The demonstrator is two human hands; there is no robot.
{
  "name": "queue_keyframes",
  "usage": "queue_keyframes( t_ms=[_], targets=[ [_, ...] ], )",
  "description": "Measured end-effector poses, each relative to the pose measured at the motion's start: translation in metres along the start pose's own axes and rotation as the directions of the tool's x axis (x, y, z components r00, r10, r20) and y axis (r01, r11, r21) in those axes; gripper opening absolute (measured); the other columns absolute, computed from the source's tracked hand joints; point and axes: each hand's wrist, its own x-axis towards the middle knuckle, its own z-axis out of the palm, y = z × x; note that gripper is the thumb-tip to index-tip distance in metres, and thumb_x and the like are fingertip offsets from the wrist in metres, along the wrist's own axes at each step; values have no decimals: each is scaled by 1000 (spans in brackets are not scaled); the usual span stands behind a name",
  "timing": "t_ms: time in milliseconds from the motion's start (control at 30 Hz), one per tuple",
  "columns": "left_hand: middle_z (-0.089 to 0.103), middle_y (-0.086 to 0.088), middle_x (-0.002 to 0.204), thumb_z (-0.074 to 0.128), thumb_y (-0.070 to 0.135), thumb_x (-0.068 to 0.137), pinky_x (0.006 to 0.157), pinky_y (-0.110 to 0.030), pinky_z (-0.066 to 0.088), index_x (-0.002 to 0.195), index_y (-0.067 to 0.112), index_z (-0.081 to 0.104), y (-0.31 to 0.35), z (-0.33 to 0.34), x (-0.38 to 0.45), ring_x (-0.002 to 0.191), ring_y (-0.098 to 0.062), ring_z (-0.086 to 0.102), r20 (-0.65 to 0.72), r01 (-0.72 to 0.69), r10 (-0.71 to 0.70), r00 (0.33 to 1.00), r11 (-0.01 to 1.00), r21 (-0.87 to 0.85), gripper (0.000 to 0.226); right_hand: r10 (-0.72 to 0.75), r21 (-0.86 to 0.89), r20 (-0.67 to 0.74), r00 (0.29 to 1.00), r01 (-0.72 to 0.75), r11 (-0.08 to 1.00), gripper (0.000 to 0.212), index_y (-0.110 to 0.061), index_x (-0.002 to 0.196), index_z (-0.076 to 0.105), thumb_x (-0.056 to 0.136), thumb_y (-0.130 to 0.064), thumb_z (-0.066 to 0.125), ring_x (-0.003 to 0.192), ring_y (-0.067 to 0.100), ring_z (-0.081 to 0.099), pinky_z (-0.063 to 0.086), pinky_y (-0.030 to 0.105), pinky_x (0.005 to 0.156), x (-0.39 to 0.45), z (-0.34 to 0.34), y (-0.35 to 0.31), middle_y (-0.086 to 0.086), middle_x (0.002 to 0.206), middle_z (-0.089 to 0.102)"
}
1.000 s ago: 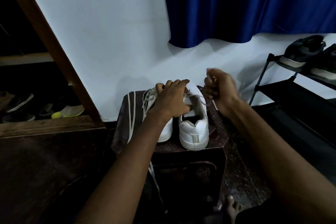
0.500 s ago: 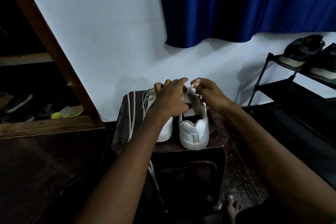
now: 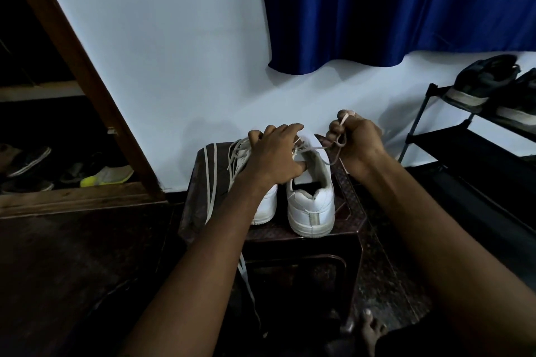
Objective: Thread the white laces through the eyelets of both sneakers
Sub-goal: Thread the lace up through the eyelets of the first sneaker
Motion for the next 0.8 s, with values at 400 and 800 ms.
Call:
queue_keyframes(
  t_ms=[400, 800],
  targets=[
    [60, 18, 126, 77, 23, 73, 89, -37, 18, 147, 34, 47, -2, -1, 0, 127, -16, 48, 33, -8, 10, 999, 999, -54, 81, -133, -911, 413, 901, 404, -88, 19, -30, 85, 74, 77, -47, 76, 76, 12, 66, 51, 31, 69, -9, -4, 7, -12, 74, 68],
    [73, 11, 121, 63, 14, 80, 90, -32, 16, 127, 31, 67, -2, -7, 1, 120, -9, 62, 31, 161, -158, 987, 972, -169, 50, -136, -967, 169, 976, 191, 169, 11, -13, 86, 74, 85, -12, 62, 69, 17, 62, 46, 28, 59, 6, -14, 18, 3, 75, 67]
  ],
)
